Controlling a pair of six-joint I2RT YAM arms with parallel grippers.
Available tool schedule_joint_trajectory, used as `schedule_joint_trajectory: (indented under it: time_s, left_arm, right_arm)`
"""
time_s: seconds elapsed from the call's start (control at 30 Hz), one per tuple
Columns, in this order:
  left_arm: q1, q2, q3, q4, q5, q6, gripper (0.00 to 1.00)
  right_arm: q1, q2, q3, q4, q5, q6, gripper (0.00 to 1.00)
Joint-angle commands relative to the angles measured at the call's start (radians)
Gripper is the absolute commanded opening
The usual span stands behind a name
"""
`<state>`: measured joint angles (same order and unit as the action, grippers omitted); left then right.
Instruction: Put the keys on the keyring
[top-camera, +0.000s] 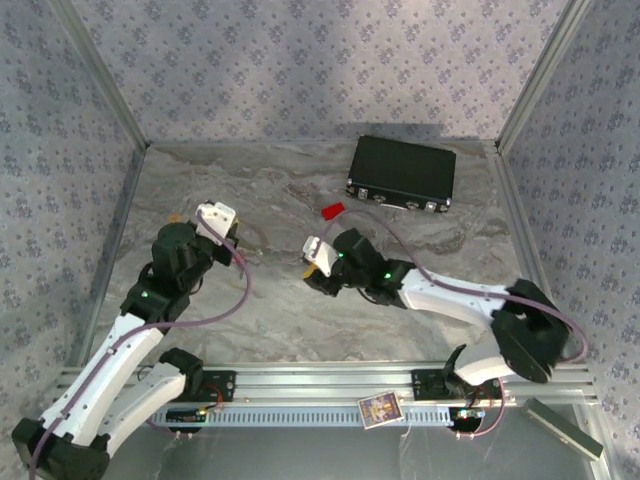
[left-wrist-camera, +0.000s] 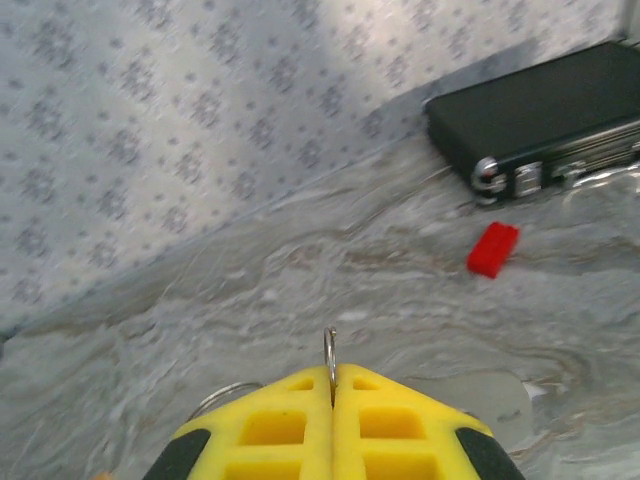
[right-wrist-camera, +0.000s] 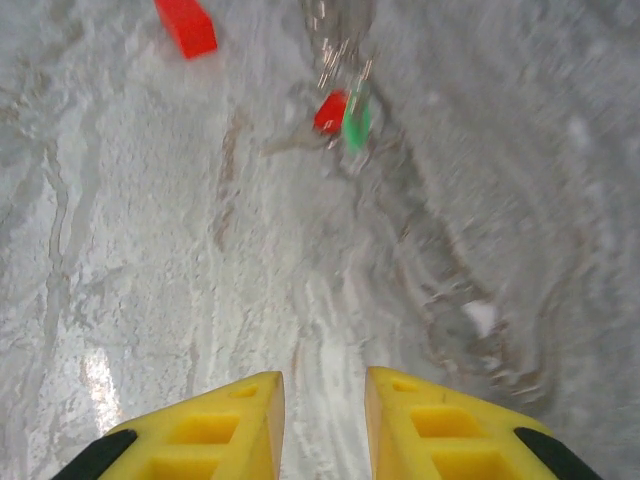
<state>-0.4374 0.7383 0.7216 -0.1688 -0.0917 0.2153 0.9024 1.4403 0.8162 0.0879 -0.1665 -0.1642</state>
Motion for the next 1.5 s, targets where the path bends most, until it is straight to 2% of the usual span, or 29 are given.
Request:
schedule_joint_trajectory:
  time_s: [0.0, 0.33, 0.53, 0.9, 1.13, 1.33, 1.47]
  left_arm:
    - [0.055, -0.006, 0.027, 0.004, -0.047, -0.012, 0.0]
    - [0.259, -0.031, -0.029, 0.036, -0.037, -0.075, 0.0]
    - [0.33, -0.025, -0.079, 0.093, -0.004, -0.096, 0.0]
    - [0.346, -0.033, -0.109, 0.112, 0.009, -0.106, 0.0]
    - [0.346, -0.033, -0.113, 0.111, 0.017, -0.109, 0.0]
    - [0.346, -0.039, -0.114, 0.116, 0.013, -0.111, 0.0]
    - [0.346, -0.042, -0.117, 0.12, 0.009, -0.108, 0.0]
  right_arm:
    - [0.021, 0.107, 0.097, 0.029, 0.035, 0.126, 0.28]
    - [0.057, 0.452, 0.445, -0.072, 0.052, 0.227, 0.29]
    - [0.056, 0.624, 0.645, -0.14, 0.023, 0.268, 0.31]
    - [0.046, 0.86, 0.911, -0.255, -0.051, 0.317, 0.36]
    - [0.045, 0.94, 0.99, -0.281, -0.038, 0.302, 0.39]
    - [0.046, 0.984, 1.033, -0.311, -0.051, 0.295, 0.38]
    - [0.047, 0.996, 1.043, -0.322, -0.062, 0.289, 0.33]
